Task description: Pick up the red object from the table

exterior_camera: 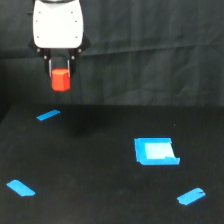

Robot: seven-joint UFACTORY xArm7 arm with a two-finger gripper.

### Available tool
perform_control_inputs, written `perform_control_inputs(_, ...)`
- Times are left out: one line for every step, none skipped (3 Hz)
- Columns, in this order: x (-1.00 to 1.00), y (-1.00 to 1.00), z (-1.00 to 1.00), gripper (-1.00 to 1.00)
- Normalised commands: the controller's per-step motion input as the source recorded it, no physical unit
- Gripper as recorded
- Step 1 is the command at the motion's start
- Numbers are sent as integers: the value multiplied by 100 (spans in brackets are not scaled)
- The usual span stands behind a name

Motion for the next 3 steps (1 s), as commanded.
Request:
perform_control_inputs(1,0,10,-97)
perform_control_inputs(1,0,10,-97)
perform_control_inputs(1,0,10,-97)
